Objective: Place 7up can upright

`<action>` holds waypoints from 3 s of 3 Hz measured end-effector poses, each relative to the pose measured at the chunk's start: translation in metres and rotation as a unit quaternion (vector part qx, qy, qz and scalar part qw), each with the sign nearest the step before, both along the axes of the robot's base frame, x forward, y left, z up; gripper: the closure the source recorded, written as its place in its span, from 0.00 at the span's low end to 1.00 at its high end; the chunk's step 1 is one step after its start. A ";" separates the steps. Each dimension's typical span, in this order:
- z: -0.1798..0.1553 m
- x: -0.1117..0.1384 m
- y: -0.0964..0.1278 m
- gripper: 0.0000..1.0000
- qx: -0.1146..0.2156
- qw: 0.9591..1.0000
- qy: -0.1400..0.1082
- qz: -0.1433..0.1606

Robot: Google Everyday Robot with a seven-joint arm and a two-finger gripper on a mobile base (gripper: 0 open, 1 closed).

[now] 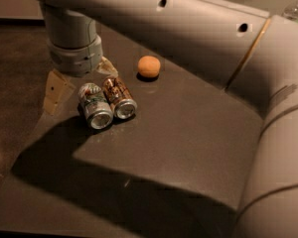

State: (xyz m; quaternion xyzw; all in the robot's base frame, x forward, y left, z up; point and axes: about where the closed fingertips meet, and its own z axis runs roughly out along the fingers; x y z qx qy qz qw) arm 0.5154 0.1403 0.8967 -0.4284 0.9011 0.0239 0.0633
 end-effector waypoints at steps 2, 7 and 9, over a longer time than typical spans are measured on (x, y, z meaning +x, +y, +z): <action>-0.019 -0.008 0.029 0.00 -0.009 0.999 0.017 -0.034; -0.043 0.010 0.043 0.37 -0.032 0.997 0.035 -0.069; -0.036 0.001 0.050 0.90 -0.030 0.999 0.012 -0.035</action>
Offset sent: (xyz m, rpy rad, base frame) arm -0.0136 0.0322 -0.0383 -0.0600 0.0862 -0.1132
